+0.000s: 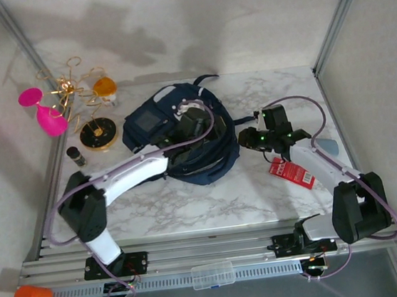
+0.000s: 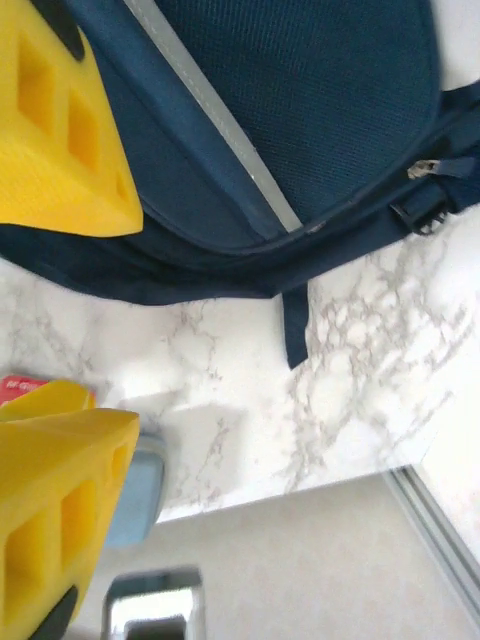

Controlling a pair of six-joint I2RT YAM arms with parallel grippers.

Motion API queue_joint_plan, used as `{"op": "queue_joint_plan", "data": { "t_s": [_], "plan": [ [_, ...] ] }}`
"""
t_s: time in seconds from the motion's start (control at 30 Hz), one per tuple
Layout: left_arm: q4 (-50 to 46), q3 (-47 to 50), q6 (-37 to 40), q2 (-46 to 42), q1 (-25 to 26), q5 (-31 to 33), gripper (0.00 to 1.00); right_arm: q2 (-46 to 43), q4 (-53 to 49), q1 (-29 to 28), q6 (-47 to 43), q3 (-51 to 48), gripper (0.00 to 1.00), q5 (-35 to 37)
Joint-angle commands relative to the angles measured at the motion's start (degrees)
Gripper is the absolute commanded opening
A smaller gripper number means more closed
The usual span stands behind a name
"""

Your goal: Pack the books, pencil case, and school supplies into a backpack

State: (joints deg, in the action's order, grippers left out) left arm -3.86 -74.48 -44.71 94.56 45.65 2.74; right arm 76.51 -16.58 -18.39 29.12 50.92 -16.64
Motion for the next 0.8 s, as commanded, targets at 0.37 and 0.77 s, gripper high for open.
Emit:
{"op": "queue_joint_plan", "data": {
  "t_s": [0.37, 0.77],
  "plan": [
    [11.18, 45.78, -15.32, -31.28, -15.35, -2.45, 0.6, 5.75, 1.4, -25.91, 9.78, 1.76, 0.38, 2.94],
    [28.46, 52.86, -23.55, -20.41, -24.55, -9.24, 0.5, 12.21, 3.71, -26.09, 8.45, 2.36, 0.36, 6.03]
  ]
}}
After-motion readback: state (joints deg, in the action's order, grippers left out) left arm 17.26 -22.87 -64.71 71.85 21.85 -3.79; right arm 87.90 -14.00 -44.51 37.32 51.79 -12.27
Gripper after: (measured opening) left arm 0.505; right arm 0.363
